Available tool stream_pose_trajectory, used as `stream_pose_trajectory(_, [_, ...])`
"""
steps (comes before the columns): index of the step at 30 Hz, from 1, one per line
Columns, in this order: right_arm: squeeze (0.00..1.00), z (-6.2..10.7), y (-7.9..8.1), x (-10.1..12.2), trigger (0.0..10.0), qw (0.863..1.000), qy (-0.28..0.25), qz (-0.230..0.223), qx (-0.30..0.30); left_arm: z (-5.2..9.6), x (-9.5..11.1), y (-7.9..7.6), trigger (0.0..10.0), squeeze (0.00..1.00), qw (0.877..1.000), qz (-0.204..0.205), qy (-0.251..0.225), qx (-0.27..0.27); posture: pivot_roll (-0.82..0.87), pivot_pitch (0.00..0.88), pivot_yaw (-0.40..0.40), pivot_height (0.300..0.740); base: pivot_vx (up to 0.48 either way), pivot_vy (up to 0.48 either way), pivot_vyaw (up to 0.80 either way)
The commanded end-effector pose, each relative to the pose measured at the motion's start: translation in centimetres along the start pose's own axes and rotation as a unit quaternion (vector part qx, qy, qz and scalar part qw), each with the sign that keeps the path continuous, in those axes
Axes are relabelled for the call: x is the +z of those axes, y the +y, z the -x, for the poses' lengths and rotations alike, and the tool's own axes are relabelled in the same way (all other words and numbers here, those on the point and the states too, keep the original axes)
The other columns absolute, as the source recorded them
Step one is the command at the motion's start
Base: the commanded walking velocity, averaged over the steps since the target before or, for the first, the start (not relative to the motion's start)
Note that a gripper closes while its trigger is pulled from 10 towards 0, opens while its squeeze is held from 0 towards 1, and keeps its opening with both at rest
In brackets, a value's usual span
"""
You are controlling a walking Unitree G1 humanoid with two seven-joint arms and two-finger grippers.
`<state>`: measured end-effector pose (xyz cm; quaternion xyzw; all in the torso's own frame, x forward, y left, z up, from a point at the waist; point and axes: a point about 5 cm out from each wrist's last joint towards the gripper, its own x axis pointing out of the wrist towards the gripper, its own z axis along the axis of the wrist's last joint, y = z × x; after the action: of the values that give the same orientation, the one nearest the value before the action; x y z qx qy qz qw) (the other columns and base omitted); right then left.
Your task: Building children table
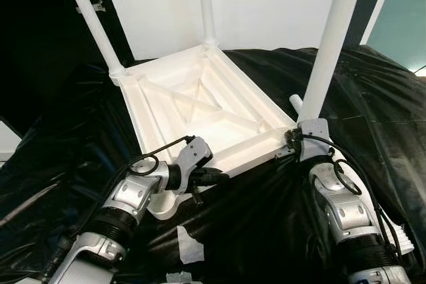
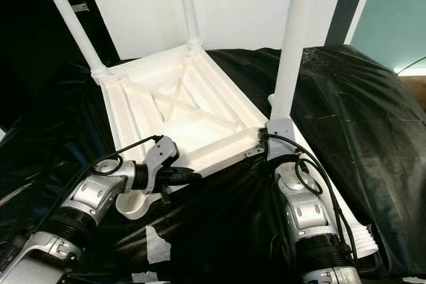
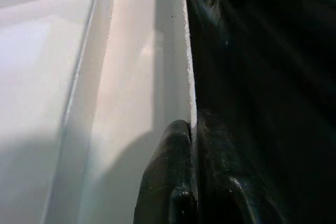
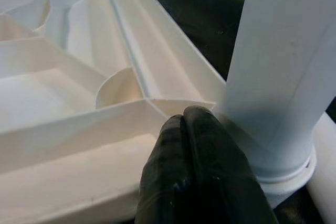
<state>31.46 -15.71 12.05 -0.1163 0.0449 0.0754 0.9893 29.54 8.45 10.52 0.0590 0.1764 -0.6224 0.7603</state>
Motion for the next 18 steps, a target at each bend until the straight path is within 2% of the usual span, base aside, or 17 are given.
stream_pose_trajectory(1, [0.0, -0.7, 0.9, -1.2, 10.0, 0.999, 0.035, -0.008, 0.022, -4.4, 3.5, -4.9, 0.0, 0.0, 0.968, 0.002, -0.145, -0.203, -0.1, 0.0, 0.053, 0.74, 0.0, 0.0, 0.0])
stream_pose_trajectory(5, [0.0, -0.8, 1.0, -1.3, 10.0, 0.999, 0.036, -0.009, 0.024, -4.9, 4.0, -5.3, 0.0, 0.0, 0.966, 0.007, -0.162, -0.203, -0.1, 0.0, 0.053, 0.74, 0.0, 0.0, 0.0])
stream_pose_trajectory(6, [0.0, -0.7, 1.1, -1.2, 10.0, 0.999, 0.033, -0.011, 0.025, -5.1, 4.1, -4.9, 0.0, 0.0, 0.971, -0.002, -0.161, -0.175, -0.1, 0.0, 0.054, 0.74, 0.0, 0.0, 0.0])
stream_pose_trajectory(7, [0.0, -0.3, 1.4, -0.8, 10.0, 0.999, 0.022, -0.018, 0.028, -5.0, 4.2, -3.6, 8.3, 0.0, 0.98, -0.016, -0.159, -0.123, -0.1, 0.0, 0.05, 0.74, 0.0, 0.0, 0.0])
stream_pose_trajectory(9, [0.0, -0.2, 1.5, -0.7, 10.0, 0.999, 0.019, -0.02, 0.029, -4.9, 4.3, -3.3, 8.3, 0.0, 0.981, -0.018, -0.158, -0.112, -0.1, 0.0, 0.05, 0.74, 0.0, 0.0, 0.0])
stream_pose_trajectory(10, [0.0, 0.0, 1.6, -0.7, 10.0, 0.999, 0.017, -0.022, 0.028, -4.6, 4.4, -3.0, 10.0, 0.0, 0.981, -0.018, -0.162, -0.107, -0.1, 0.0, 0.05, 0.74, 0.0, 0.0, 0.0])
stream_pose_trajectory(11, [0.0, 0.0, 1.6, -0.7, 10.0, 0.999, 0.017, -0.022, 0.028, -4.6, 4.4, -3.0, 10.0, 0.0, 0.981, -0.018, -0.162, -0.107, -0.1, 0.0, 0.05, 0.74, 0.0, 0.0, 0.0])
stream_pose_trajectory(14, [0.0, 0.8, 2.0, -0.6, 10.0, 0.999, 0.01, -0.026, 0.026, -3.0, 5.1, -2.0, 10.0, 0.0, 0.979, -0.028, -0.178, -0.092, -0.11, 0.0, 0.053, 0.74, 0.0, 0.0, 0.0])
stream_pose_trajectory(16, [0.0, 0.8, 2.0, -0.6, 10.0, 0.999, 0.01, -0.026, 0.026, -3.0, 5.1, -2.0, 10.0, 0.0, 0.979, -0.028, -0.178, -0.092, -0.11, 0.0, 0.053, 0.74, 0.0, 0.0, 0.0])
stream_pose_trajectory(18, [0.0, 1.5, 2.5, -0.6, 10.0, 0.999, 0.005, -0.029, 0.03, -1.4, 5.9, -1.4, 10.0, 0.0, 0.977, -0.029, -0.19, -0.091, -0.11, 0.0, 0.053, 0.74, 0.0, 0.0, 0.0])
